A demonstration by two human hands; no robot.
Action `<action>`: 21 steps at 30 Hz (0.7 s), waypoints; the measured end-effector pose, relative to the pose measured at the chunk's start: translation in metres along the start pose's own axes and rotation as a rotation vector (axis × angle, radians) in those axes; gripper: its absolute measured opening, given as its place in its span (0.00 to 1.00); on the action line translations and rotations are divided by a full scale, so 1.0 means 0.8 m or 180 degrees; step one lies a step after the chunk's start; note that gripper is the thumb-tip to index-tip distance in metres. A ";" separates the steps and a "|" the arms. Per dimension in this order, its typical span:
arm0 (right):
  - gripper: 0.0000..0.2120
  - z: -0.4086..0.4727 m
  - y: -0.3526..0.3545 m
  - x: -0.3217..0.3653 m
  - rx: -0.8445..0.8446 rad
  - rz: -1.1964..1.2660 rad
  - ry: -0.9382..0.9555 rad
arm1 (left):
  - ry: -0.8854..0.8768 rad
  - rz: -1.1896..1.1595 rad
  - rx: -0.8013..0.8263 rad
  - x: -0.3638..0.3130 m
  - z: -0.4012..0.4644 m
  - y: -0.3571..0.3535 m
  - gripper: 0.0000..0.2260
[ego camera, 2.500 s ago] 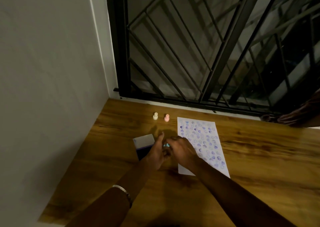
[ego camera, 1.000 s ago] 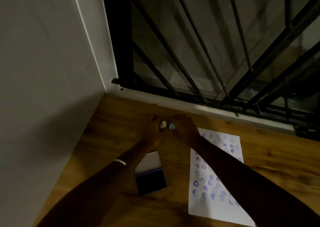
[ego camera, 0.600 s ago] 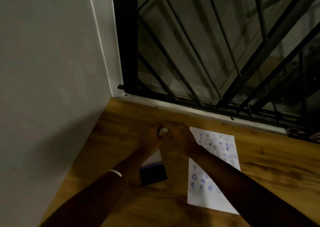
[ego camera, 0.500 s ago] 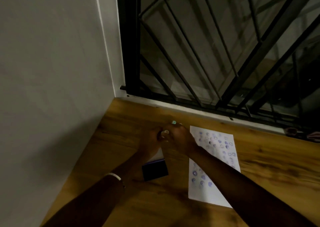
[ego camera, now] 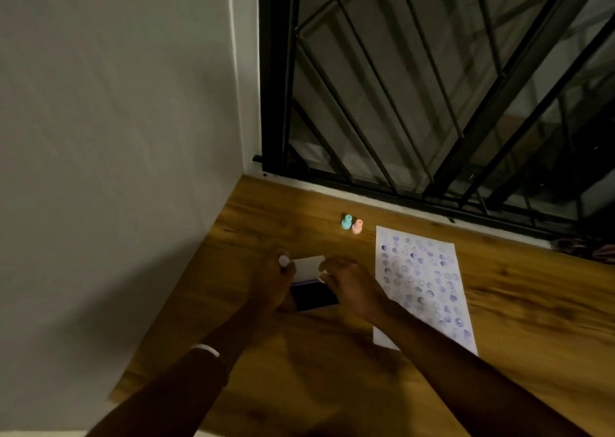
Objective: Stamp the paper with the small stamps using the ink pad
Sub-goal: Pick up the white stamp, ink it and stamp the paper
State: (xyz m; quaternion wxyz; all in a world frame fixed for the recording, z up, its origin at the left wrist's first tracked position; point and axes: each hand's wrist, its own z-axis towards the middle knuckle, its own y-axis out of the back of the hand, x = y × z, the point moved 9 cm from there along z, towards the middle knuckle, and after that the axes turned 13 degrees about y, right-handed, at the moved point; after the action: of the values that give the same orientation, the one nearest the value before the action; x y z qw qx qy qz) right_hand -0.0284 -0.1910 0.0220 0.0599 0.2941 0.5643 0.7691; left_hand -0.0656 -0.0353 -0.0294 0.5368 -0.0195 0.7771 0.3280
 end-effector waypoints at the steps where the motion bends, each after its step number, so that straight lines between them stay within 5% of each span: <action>1: 0.07 -0.006 -0.019 -0.001 0.0135 0.0046 -0.0063 | 0.0047 -0.0014 -0.0059 0.007 -0.007 0.002 0.06; 13: 0.11 -0.011 -0.061 -0.012 0.0471 -0.0008 -0.0405 | -0.0398 0.0243 -0.0076 0.014 -0.060 -0.003 0.09; 21: 0.08 -0.017 -0.028 0.005 0.0182 -0.0050 -0.0241 | 0.0144 -0.0003 0.0075 0.014 -0.046 -0.003 0.09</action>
State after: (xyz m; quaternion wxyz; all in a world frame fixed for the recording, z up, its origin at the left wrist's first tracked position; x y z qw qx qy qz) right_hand -0.0443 -0.1928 0.0008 0.0789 0.3202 0.5856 0.7405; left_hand -0.0994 -0.0535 -0.0322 0.5194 -0.0209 0.7928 0.3181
